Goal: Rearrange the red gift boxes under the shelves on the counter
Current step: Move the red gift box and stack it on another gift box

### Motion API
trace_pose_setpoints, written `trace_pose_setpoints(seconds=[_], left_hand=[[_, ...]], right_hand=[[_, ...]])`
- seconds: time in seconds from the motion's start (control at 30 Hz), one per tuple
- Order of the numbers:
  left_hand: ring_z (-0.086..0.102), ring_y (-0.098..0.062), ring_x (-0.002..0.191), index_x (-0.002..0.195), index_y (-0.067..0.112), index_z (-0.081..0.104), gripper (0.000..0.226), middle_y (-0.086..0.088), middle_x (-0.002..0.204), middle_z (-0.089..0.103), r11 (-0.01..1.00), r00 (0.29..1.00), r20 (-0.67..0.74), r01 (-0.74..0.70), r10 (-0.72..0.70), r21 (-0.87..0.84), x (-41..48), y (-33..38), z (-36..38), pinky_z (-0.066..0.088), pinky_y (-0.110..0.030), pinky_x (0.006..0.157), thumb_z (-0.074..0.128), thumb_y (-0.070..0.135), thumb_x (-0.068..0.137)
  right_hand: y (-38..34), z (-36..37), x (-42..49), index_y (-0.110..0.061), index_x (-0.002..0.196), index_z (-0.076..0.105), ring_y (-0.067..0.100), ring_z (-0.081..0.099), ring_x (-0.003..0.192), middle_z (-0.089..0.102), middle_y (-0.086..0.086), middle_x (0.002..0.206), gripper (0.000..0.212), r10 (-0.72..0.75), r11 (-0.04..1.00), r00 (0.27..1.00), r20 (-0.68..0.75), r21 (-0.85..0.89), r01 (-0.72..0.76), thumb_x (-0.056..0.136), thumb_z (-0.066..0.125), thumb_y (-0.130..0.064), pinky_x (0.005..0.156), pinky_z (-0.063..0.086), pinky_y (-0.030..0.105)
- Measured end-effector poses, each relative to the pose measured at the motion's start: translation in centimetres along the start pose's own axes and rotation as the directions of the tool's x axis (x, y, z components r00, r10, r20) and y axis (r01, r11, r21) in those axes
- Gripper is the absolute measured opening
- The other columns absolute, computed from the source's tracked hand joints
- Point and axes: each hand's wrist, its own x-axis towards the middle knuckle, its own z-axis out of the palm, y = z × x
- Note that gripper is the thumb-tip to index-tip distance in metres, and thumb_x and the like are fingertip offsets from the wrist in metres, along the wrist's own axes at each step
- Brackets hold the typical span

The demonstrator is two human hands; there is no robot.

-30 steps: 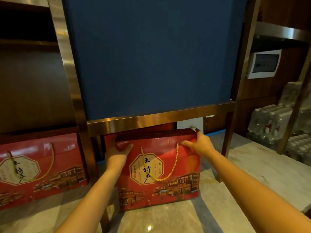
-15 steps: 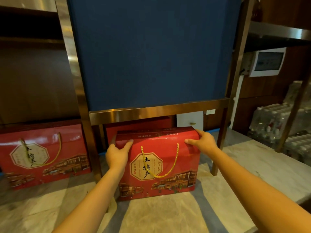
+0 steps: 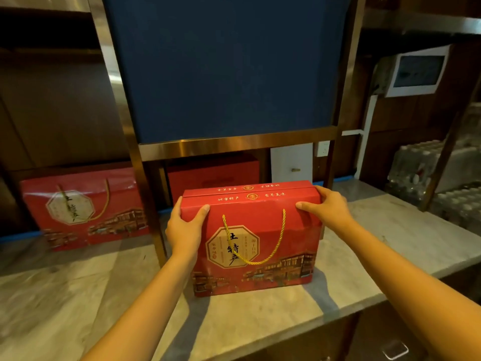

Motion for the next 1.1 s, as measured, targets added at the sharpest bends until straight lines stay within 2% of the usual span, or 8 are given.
trace_pose_setpoints(seconds=[0.1, 0.13, 0.23, 0.3, 0.5, 0.6, 0.87, 1.1], left_hand=[[0.062, -0.016, 0.101, 0.133, 0.025, 0.049, 0.062, 0.003, 0.114, 0.063, 1.0, 0.999, -0.047, -0.014, 0.014, -0.01, -1.8, 0.3, -2.5, 0.049, -0.03, 0.084, 0.072, 0.032, 0.076], [0.062, -0.016, 0.101, 0.132, 0.025, 0.05, 0.061, 0.003, 0.114, 0.063, 1.0, 0.997, -0.067, -0.025, 0.024, -0.007, -2.1, 0.4, -3.6, 0.05, -0.03, 0.084, 0.072, 0.031, 0.076], [0.063, -0.018, 0.104, 0.128, 0.025, 0.054, 0.058, 0.0, 0.118, 0.065, 1.0, 0.991, -0.133, -0.029, 0.029, 0.005, -3.2, 0.9, -7.3, 0.052, -0.036, 0.09, 0.074, 0.031, 0.074], [0.062, -0.019, 0.106, 0.129, 0.025, 0.053, 0.061, 0.0, 0.121, 0.064, 1.0, 0.984, -0.174, -0.021, 0.024, 0.02, -3.6, 1.1, -10.1, 0.051, -0.038, 0.092, 0.075, 0.032, 0.073], [0.064, -0.019, 0.099, 0.127, 0.017, 0.056, 0.055, -0.004, 0.116, 0.066, 0.99, 0.957, -0.276, -0.057, 0.092, 0.132, -5.0, 2.1, -18.2, 0.052, -0.034, 0.085, 0.072, 0.03, 0.076], [0.065, -0.023, 0.102, 0.125, 0.017, 0.057, 0.055, -0.008, 0.117, 0.067, 0.978, 0.937, -0.333, -0.035, 0.103, 0.205, -5.1, 2.1, -22.5, 0.052, -0.045, 0.094, 0.072, 0.033, 0.075], [0.064, -0.028, 0.105, 0.128, 0.015, 0.055, 0.054, -0.012, 0.118, 0.065, 0.993, 0.907, -0.419, 0.018, 0.032, 0.116, -3.3, 2.1, -30.9, 0.052, -0.044, 0.094, 0.072, 0.021, 0.077], [0.065, -0.026, 0.096, 0.131, 0.017, 0.052, 0.055, -0.008, 0.112, 0.064, 0.995, 0.914, -0.406, 0.022, 0.018, 0.094, 1.2, 1.8, -35.1, 0.052, -0.035, 0.083, 0.07, 0.022, 0.079]], right_hand=[[-0.5, 0.4, -1.9, -0.014, 0.135, 0.049, 0.032, 0.064, 0.106, 0.062, 0.011, 0.126, 0.066, -0.028, 0.999, 0.999, 0.042, -0.032, 0.03, 0.076, 0.074, -0.032, 0.056, 0.055, 0.018], [-0.9, 0.5, -2.6, -0.015, 0.135, 0.049, 0.032, 0.064, 0.105, 0.063, 0.01, 0.125, 0.066, -0.04, 0.998, 0.998, 0.055, -0.042, 0.042, 0.076, 0.074, -0.033, 0.051, 0.053, 0.017], [-2.6, 1.7, -4.4, -0.015, 0.129, 0.055, 0.028, 0.064, 0.106, 0.066, 0.009, 0.122, 0.062, -0.095, 0.995, 0.991, 0.096, -0.013, 0.096, 0.074, 0.076, -0.032, 0.083, 0.057, 0.04], [-4.0, 2.9, -5.5, -0.016, 0.125, 0.059, 0.026, 0.065, 0.105, 0.068, 0.008, 0.118, 0.058, -0.122, 0.992, 0.984, 0.133, -0.013, 0.125, 0.072, 0.076, -0.034, 0.09, 0.054, 0.044], [-8.0, 8.0, -8.5, -0.019, 0.12, 0.063, 0.026, 0.065, 0.103, 0.07, 0.007, 0.115, 0.054, -0.204, 0.979, 0.95, 0.237, 0.018, 0.205, 0.071, 0.076, -0.038, 0.09, 0.053, 0.043], [-9.8, 10.8, -10.1, -0.02, 0.116, 0.065, 0.026, 0.066, 0.102, 0.071, 0.005, 0.112, 0.048, -0.247, 0.968, 0.924, 0.291, 0.03, 0.25, 0.072, 0.075, -0.037, 0.089, 0.053, 0.042], [-13.8, 17.8, -12.9, -0.021, 0.116, 0.065, 0.027, 0.067, 0.102, 0.073, 0.006, 0.11, 0.043, -0.337, 0.94, 0.865, 0.372, 0.083, 0.33, 0.075, 0.073, -0.032, 0.088, 0.053, 0.043], [-17.1, 23.6, -12.8, -0.023, 0.118, 0.063, 0.026, 0.066, 0.102, 0.072, 0.003, 0.111, 0.042, -0.357, 0.933, 0.86, 0.365, 0.098, 0.346, 0.078, 0.069, -0.033, 0.086, 0.054, 0.037]])
